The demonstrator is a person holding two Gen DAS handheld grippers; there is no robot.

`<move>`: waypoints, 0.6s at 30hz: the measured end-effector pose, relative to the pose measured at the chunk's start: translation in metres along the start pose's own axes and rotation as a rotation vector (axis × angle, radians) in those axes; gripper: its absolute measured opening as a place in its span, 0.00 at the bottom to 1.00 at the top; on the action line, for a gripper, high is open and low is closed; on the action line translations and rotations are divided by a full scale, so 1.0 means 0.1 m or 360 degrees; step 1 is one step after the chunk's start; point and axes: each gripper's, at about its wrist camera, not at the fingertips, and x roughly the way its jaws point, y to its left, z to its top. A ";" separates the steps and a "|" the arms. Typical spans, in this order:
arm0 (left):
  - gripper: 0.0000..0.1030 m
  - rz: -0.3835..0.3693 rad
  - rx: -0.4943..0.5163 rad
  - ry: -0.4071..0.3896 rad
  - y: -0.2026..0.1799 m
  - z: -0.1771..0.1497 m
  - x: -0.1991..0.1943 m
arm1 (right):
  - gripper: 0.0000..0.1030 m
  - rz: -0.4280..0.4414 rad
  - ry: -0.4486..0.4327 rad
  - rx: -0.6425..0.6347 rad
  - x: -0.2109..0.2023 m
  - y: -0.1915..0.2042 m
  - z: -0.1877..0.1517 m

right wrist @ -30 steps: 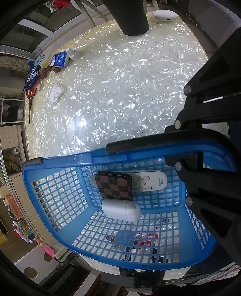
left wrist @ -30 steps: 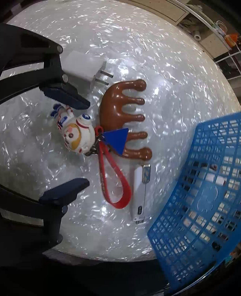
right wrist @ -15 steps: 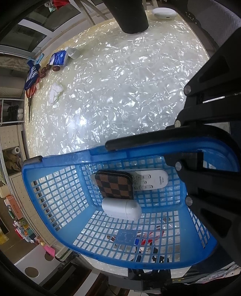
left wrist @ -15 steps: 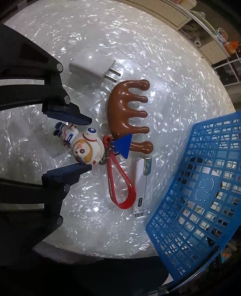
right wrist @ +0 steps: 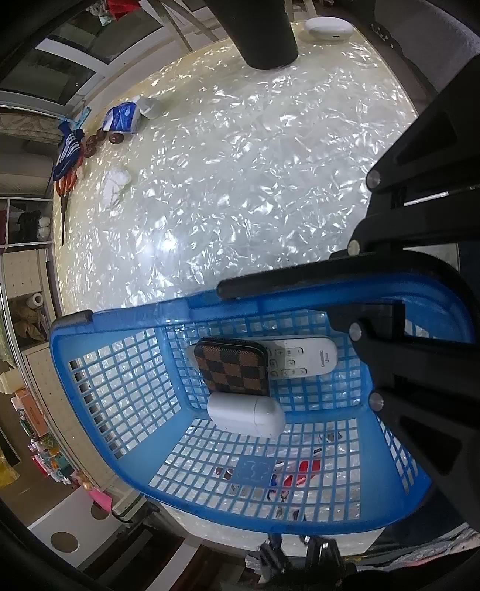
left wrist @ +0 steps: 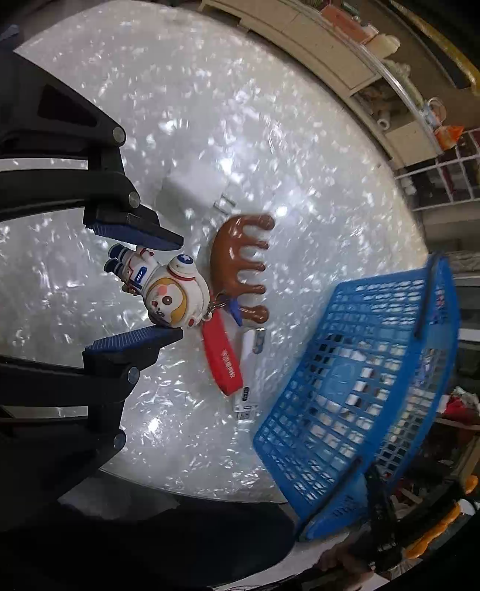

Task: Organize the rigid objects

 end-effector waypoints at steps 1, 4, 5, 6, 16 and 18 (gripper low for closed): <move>0.44 0.0011 -0.0007 -0.0014 0.01 0.02 -0.06 | 0.05 0.0001 -0.0001 0.0000 0.00 0.00 0.00; 0.44 0.0045 -0.0036 -0.0043 0.02 0.04 -0.25 | 0.05 0.0011 -0.0005 0.0004 -0.01 -0.01 0.00; 0.44 0.0063 -0.0042 -0.0052 0.03 0.07 -0.28 | 0.05 0.0014 -0.0008 0.0003 -0.02 -0.01 -0.01; 0.44 0.0075 -0.0053 -0.0056 0.01 0.11 -0.30 | 0.05 0.0017 -0.0011 0.0005 -0.03 -0.02 -0.01; 0.44 0.0177 0.0001 -0.0139 -0.10 0.41 -0.72 | 0.05 0.0038 -0.0030 -0.0008 -0.07 -0.02 -0.03; 0.41 0.0186 0.0020 -0.0161 -0.14 0.50 -0.85 | 0.05 0.0041 -0.0030 -0.0014 -0.08 -0.02 -0.04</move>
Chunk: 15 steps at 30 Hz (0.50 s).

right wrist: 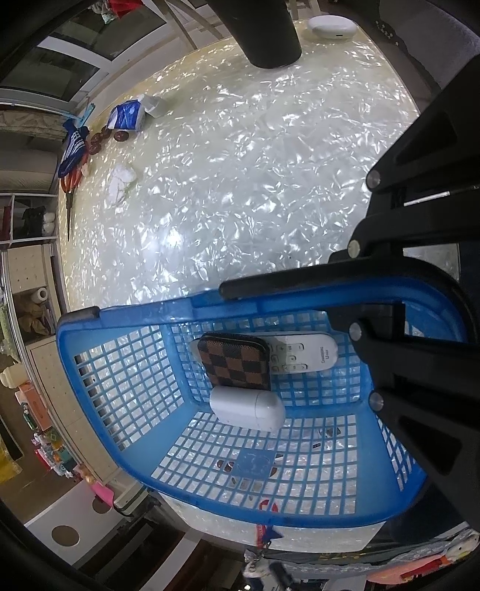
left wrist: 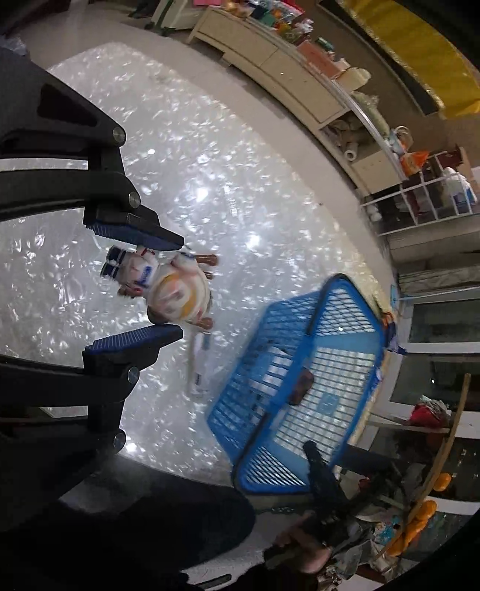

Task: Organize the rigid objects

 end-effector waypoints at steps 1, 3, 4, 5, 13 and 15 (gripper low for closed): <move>0.38 0.0026 0.0010 -0.0022 -0.01 0.05 -0.06 | 0.05 0.0003 -0.0001 -0.0002 0.00 0.00 0.00; 0.35 0.0041 0.0032 -0.0036 -0.04 0.15 -0.14 | 0.05 0.0012 -0.0003 -0.0003 0.00 -0.01 0.00; 0.34 0.0057 0.0041 -0.0043 -0.05 0.21 -0.18 | 0.05 0.0018 -0.0004 0.0003 0.01 -0.02 0.00; 0.19 0.0084 0.0050 -0.0075 -0.07 0.27 -0.24 | 0.05 0.0022 -0.0005 0.0008 0.01 -0.03 0.00; 0.03 0.0076 0.0063 -0.0186 -0.15 0.73 -0.46 | 0.05 0.0030 -0.0016 0.0002 0.00 -0.02 0.00; 0.03 0.0083 0.0096 -0.0187 -0.20 0.84 -0.43 | 0.05 0.0034 -0.0015 0.0002 0.00 -0.02 0.00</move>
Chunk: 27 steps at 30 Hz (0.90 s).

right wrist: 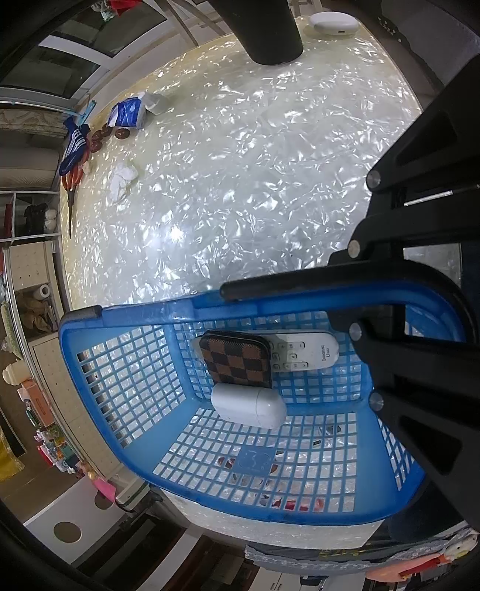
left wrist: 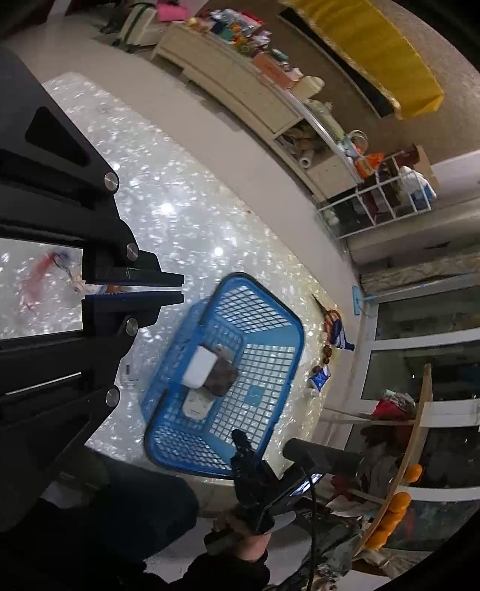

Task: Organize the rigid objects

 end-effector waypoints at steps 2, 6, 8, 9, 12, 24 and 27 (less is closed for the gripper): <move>0.03 -0.0011 0.0034 0.0009 -0.08 0.10 0.07 | 0.05 0.0004 -0.0001 -0.0002 0.00 0.00 -0.01; 0.03 -0.0067 0.0057 0.0043 -0.23 0.23 0.26 | 0.06 0.0011 0.0001 -0.0003 0.00 -0.01 0.00; 0.03 -0.0094 0.0058 0.0052 -0.30 0.27 0.37 | 0.06 0.0012 0.0001 -0.0004 0.00 -0.02 0.00; 0.03 -0.0113 0.0064 0.0063 -0.35 0.29 0.44 | 0.06 0.0011 0.0002 -0.0004 0.00 -0.02 0.00; 0.03 -0.0154 0.0065 0.0098 -0.47 0.31 0.63 | 0.06 0.0013 0.0003 -0.0005 0.00 -0.01 0.00; 0.14 -0.0307 0.0062 0.0194 -0.91 0.45 1.32 | 0.06 0.0024 0.0005 0.0001 0.00 -0.01 0.00; 0.41 -0.0304 0.0066 0.0219 -0.99 0.47 1.43 | 0.06 0.0026 0.0005 0.0000 0.01 -0.02 0.00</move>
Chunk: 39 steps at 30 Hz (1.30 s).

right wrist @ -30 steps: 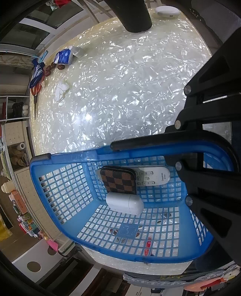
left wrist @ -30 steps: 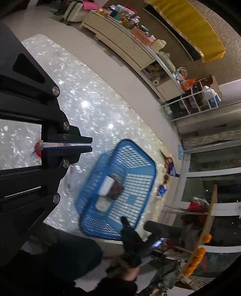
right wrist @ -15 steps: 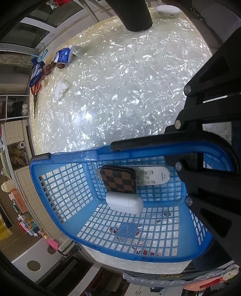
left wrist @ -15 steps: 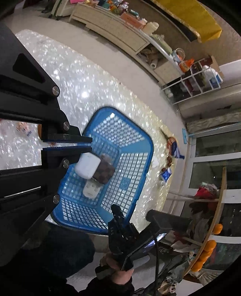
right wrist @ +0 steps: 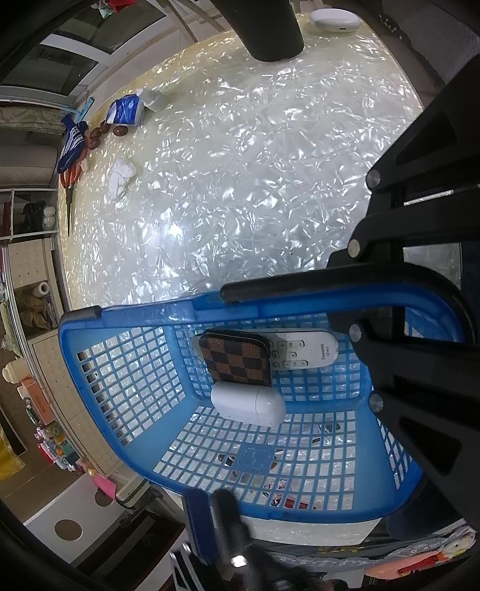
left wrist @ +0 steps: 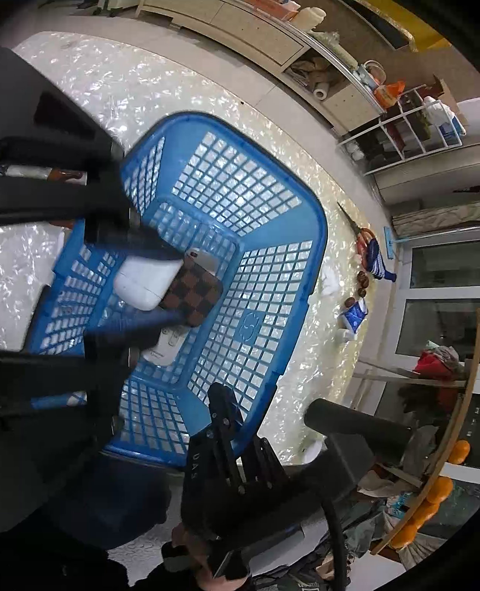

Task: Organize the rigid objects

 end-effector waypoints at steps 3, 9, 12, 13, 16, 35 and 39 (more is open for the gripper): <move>0.62 0.0014 0.0006 0.0006 -0.03 0.02 0.05 | 0.06 0.0006 -0.0002 -0.0002 0.00 -0.01 0.00; 0.85 0.0007 -0.0068 0.0064 -0.02 0.07 0.17 | 0.06 0.0014 -0.0004 -0.0004 0.01 -0.02 0.00; 0.90 -0.0004 -0.0091 0.0082 -0.02 0.06 0.18 | 0.07 0.0020 -0.0005 -0.0003 0.01 -0.03 -0.01; 0.90 0.0005 -0.0090 0.0087 -0.02 0.06 0.17 | 0.07 0.0021 -0.0005 -0.0003 0.01 -0.03 0.00; 0.91 0.0045 -0.0063 0.0083 -0.04 0.06 0.09 | 0.07 0.0025 -0.0006 0.0000 0.00 -0.04 0.00; 1.00 0.0274 -0.0242 0.0122 0.41 -0.68 -0.81 | 0.07 -0.0015 0.0004 -0.0021 -0.01 0.00 -0.01; 1.00 0.0281 -0.0332 0.0165 0.63 -1.03 -0.86 | 0.07 -0.0022 0.0006 -0.0019 -0.01 0.02 -0.01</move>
